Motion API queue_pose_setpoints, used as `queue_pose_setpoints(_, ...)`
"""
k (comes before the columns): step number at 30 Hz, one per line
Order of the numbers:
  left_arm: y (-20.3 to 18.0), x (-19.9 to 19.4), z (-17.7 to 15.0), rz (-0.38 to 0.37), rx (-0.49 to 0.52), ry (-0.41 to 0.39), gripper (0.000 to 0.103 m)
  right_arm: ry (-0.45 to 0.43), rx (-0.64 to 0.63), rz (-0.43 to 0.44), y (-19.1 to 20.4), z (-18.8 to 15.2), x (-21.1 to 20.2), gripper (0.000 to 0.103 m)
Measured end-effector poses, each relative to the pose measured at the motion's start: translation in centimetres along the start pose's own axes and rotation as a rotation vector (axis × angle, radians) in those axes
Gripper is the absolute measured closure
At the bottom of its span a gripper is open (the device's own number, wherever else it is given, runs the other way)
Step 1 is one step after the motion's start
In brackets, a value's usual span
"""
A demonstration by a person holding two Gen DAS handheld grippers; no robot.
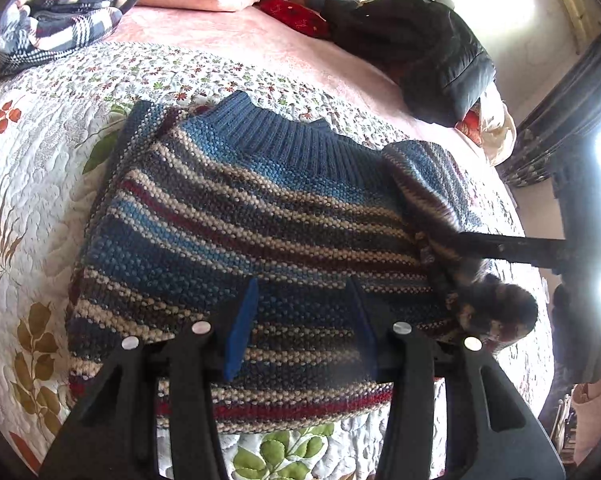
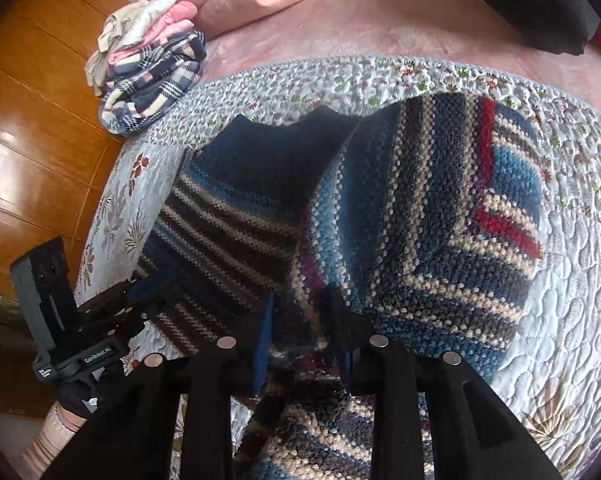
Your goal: Fold small clothes
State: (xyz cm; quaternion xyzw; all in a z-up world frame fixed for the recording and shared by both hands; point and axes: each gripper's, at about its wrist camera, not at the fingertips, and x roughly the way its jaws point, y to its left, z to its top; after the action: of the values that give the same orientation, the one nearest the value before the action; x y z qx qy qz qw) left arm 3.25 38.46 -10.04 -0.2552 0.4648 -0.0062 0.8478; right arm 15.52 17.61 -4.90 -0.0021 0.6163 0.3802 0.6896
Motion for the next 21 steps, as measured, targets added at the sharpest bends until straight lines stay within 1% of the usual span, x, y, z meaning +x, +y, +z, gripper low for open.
queue_pose_setpoints(7,-1.1,-0.3,0.3,-0.05,0.006,-0.001,0.058,0.016,0.033,0.047,-1.4,-0.5,1.2,0.074)
queue_pose_setpoints(10,-1.9,0.1,0.6,-0.089,-0.012,0.014,0.058,0.013,0.035,0.064,-1.7,-0.6,1.7,0.074)
queue_pose_setpoints(11,-2.1,0.3,0.7,-0.102,-0.02,0.019,0.058,0.014,0.036,0.071,-1.7,-0.6,1.5,0.072)
queue_pose_setpoints(12,-2.4,0.5,0.8,-0.12,-0.033,0.025,0.058,0.015,0.037,0.091,-1.8,-0.6,1.3,0.066)
queue_pose_setpoints(13,-2.7,0.8,1.0,-0.139,-0.046,0.034,0.057,0.009,0.04,0.111,-1.7,-0.6,1.0,0.062)
queue_pose_setpoints(14,-2.9,1.0,1.1,-0.158,-0.058,0.042,0.057,-0.002,0.037,0.125,-1.7,-0.7,0.2,0.056)
queue_pose_setpoints(15,-3.3,1.2,1.2,-0.179,-0.067,0.05,0.057,-0.017,0.033,0.131,-1.6,-0.9,-0.6,0.048)
queue_pose_setpoints(17,-4.2,1.8,1.5,-0.21,-0.073,0.066,0.057,-0.07,0.019,0.138,-1.5,-1.4,-2.9,0.04)
queue_pose_setpoints(19,-5.2,2.4,1.7,-0.238,-0.067,0.08,0.055,-0.111,0.01,0.113,-2.1,-2.1,-5.1,0.039)
queue_pose_setpoints(21,-6.2,3.1,1.9,-0.27,-0.065,0.102,0.054,-0.134,0.031,0.107,-3.1,-2.5,-6.5,0.039)
